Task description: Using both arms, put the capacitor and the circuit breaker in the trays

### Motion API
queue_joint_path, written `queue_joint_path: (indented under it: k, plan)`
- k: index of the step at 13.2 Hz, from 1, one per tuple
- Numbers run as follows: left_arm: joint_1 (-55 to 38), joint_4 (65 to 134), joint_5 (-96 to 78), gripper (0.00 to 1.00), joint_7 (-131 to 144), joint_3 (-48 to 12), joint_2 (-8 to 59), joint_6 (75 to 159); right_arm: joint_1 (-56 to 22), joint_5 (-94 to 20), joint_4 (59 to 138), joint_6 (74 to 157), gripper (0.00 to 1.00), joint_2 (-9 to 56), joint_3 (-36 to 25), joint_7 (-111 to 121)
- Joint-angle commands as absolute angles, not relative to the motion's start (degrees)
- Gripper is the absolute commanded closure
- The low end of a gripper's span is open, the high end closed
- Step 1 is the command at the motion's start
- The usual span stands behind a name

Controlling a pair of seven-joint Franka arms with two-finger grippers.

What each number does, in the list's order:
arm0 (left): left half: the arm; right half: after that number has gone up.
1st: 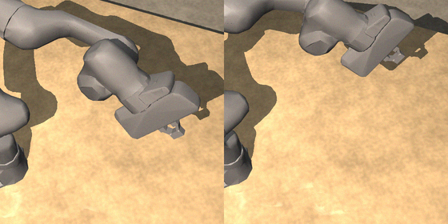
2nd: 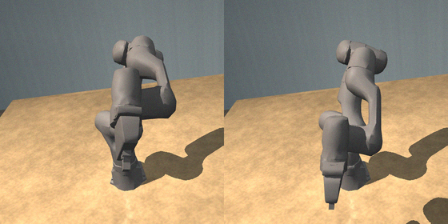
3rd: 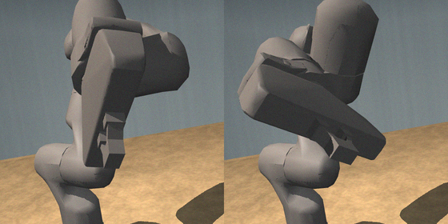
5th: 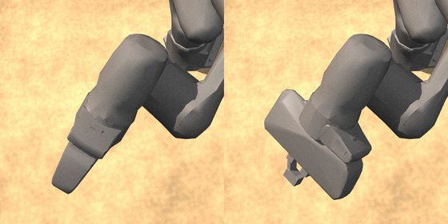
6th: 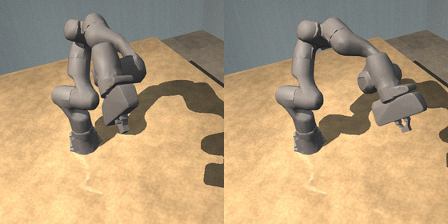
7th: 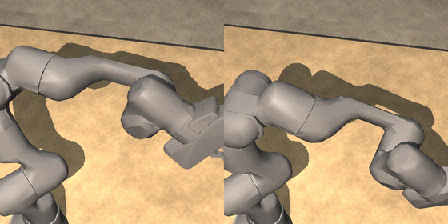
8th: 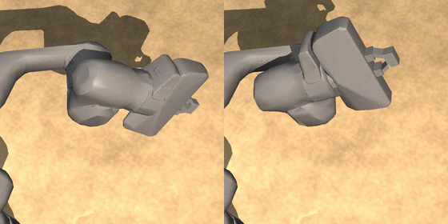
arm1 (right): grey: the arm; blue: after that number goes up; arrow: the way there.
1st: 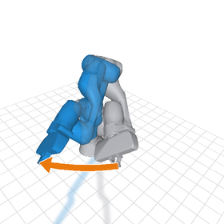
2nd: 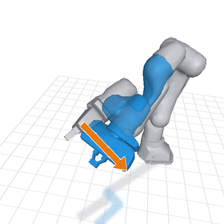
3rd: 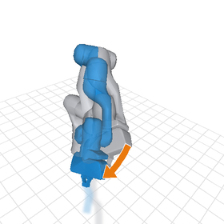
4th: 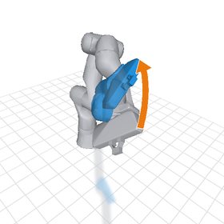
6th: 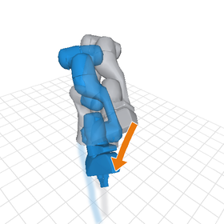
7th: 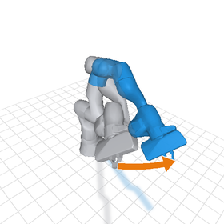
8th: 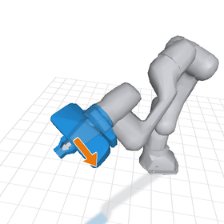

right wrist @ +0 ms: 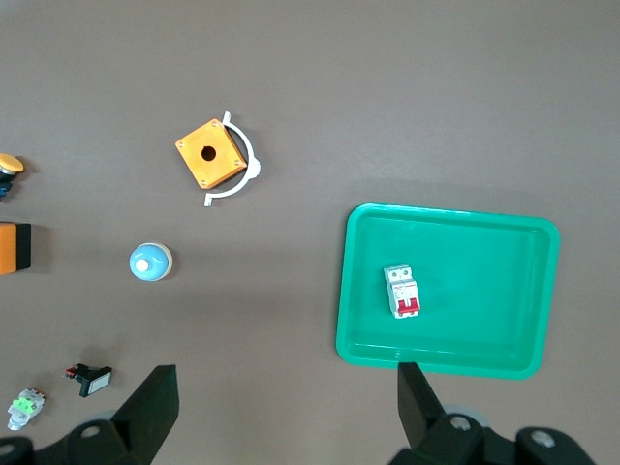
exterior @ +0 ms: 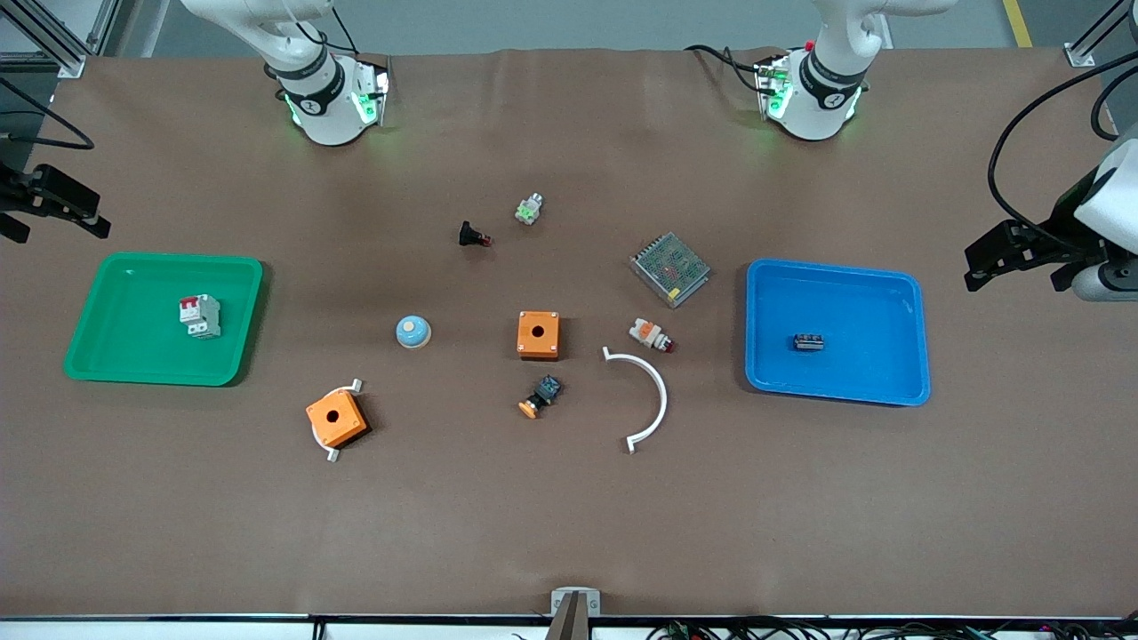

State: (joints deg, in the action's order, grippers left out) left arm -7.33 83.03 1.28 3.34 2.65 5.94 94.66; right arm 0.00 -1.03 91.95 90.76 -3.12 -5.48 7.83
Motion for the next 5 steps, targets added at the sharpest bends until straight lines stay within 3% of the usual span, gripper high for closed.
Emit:
queue_joint_path:
  k: [1,5]
  plan:
    - [-7.0,82.0,1.1,0.0,2.4,2.5,6.0,93.7,-0.8,-0.6,91.6,90.4,0.0,-3.3,-6.2,8.3]
    - [-6.9,82.0,1.1,0.0,2.5,2.5,6.0,93.7,-0.6,-0.8,91.6,90.3,0.0,-3.0,-6.2,8.4]
